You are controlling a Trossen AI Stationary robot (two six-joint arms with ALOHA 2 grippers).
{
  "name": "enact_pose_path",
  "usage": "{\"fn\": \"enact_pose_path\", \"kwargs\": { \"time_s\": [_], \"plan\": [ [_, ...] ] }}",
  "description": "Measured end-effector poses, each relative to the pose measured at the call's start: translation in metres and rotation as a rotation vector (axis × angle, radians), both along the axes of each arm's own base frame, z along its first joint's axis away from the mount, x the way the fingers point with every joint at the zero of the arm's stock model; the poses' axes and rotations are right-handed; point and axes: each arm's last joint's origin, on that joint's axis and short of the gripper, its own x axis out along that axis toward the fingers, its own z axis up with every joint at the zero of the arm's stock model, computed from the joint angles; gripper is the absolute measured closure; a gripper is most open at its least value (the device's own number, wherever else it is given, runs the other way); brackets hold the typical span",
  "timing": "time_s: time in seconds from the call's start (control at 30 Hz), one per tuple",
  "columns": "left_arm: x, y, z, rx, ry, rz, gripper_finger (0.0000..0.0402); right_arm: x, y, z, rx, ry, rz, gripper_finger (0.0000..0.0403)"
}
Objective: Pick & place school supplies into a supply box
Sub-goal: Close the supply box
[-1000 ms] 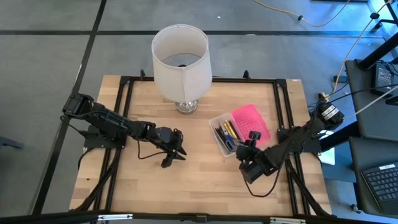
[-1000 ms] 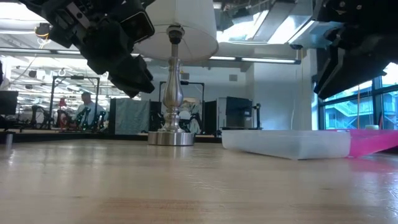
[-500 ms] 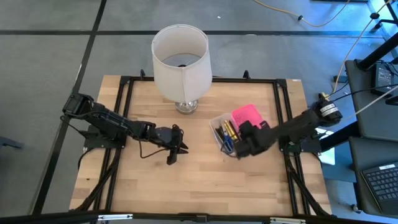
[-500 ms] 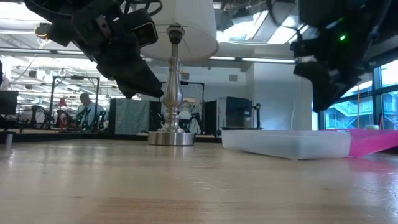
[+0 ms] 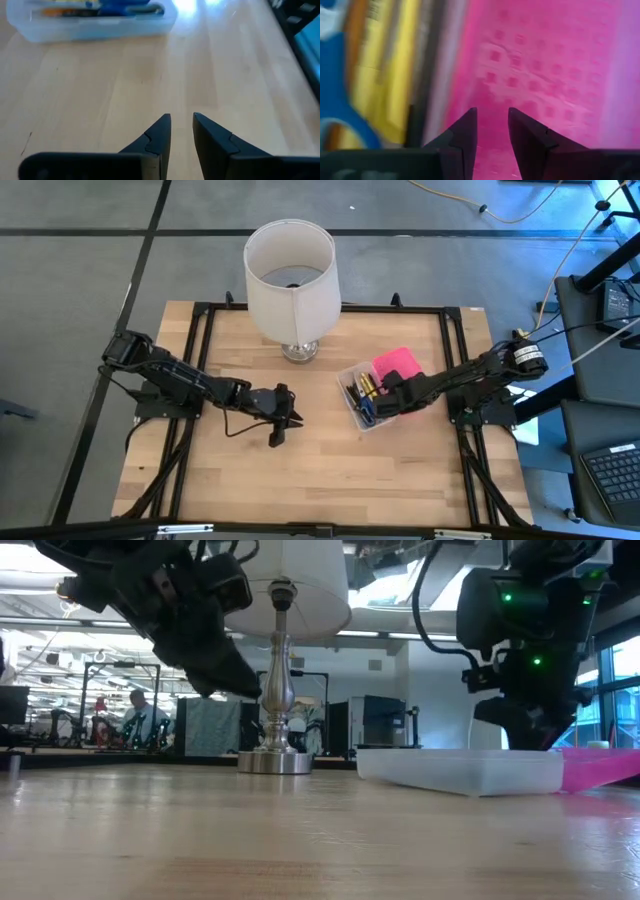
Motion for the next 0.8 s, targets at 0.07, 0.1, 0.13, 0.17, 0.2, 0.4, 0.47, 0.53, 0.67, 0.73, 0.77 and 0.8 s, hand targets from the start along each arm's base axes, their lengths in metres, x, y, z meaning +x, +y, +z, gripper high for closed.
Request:
{"fn": "enact_pose_path", "kwargs": {
  "time_s": [0.07, 0.1, 0.13, 0.17, 0.2, 0.4, 0.47, 0.53, 0.67, 0.73, 0.77, 0.8],
  "plan": [
    [0.002, 0.000, -0.007, 0.010, 0.022, 0.014, 0.0334, 0.004, 0.001, 0.000, 0.008, -0.035, 0.010, 0.0289],
    [0.003, 0.000, -0.011, 0.019, 0.036, 0.025, 0.0338, 0.005, 0.001, 0.000, 0.010, -0.045, 0.022, 0.0289],
    [0.004, 0.001, -0.016, 0.027, 0.051, 0.036, 0.0343, 0.007, 0.001, 0.000, 0.013, -0.058, 0.029, 0.0289],
    [0.006, 0.001, -0.020, 0.035, 0.057, 0.045, 0.0348, 0.009, 0.002, 0.000, 0.016, -0.075, 0.039, 0.0289],
    [0.008, 0.001, -0.024, 0.043, 0.056, 0.044, 0.0353, 0.011, 0.002, 0.000, 0.022, -0.097, 0.050, 0.0289],
    [0.020, -0.003, -0.049, 0.153, 0.025, -0.078, 0.0385, 0.025, 0.006, 0.002, 0.070, -0.211, 0.130, 0.0289],
    [0.023, -0.003, -0.055, 0.192, 0.010, -0.092, 0.0396, 0.027, 0.006, 0.002, 0.075, -0.230, 0.150, 0.0289],
    [0.026, -0.003, -0.060, 0.217, -0.010, -0.089, 0.0399, 0.030, 0.007, 0.003, 0.080, -0.252, 0.156, 0.0289],
    [0.031, 0.001, -0.063, 0.236, -0.040, -0.066, 0.0399, 0.034, 0.008, 0.005, 0.087, -0.298, 0.180, 0.0289],
    [0.031, 0.006, -0.063, 0.235, -0.037, -0.042, 0.0400, 0.038, 0.009, 0.006, 0.109, -0.326, 0.203, 0.0289],
    [0.032, 0.008, -0.063, 0.230, -0.033, -0.026, 0.0400, 0.039, 0.010, 0.006, 0.117, -0.339, 0.215, 0.0289],
    [0.032, 0.011, -0.064, 0.227, -0.031, -0.006, 0.0400, 0.040, 0.010, 0.007, 0.124, -0.346, 0.233, 0.0289]
  ]
}}
